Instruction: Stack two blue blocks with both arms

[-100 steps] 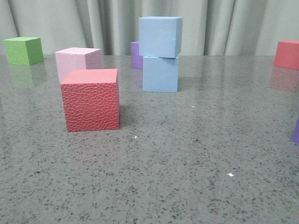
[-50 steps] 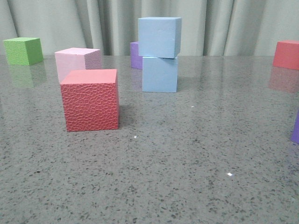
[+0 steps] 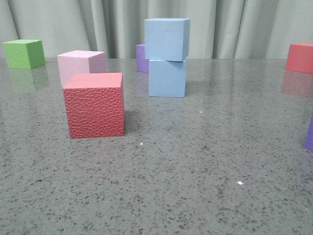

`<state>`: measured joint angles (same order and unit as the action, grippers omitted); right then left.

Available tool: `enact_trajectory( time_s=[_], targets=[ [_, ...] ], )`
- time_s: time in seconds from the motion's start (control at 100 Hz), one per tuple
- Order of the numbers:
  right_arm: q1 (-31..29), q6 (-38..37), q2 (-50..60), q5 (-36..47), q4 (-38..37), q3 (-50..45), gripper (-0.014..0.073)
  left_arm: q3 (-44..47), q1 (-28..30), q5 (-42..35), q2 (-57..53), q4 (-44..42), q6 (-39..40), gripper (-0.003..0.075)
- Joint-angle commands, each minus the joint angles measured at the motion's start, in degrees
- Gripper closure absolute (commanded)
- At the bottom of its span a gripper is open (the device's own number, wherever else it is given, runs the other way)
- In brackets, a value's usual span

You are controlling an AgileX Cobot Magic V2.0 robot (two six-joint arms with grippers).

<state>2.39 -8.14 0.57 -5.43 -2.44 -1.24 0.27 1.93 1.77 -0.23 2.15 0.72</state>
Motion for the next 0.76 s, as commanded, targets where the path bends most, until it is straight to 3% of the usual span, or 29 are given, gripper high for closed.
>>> enact_trajectory(
  time_s=[0.0, 0.75],
  targets=[
    [-0.34, 0.62, 1.05, 6.04, 0.16, -0.46, 0.0663, 1.45, 0.06, -4.36, -2.00, 0.47, 0.01, 0.0739],
    [-0.34, 0.62, 1.05, 5.07, 0.16, -0.39, 0.0663, 1.45, 0.06, -4.36, -2.00, 0.47, 0.01, 0.0739]
  ],
)
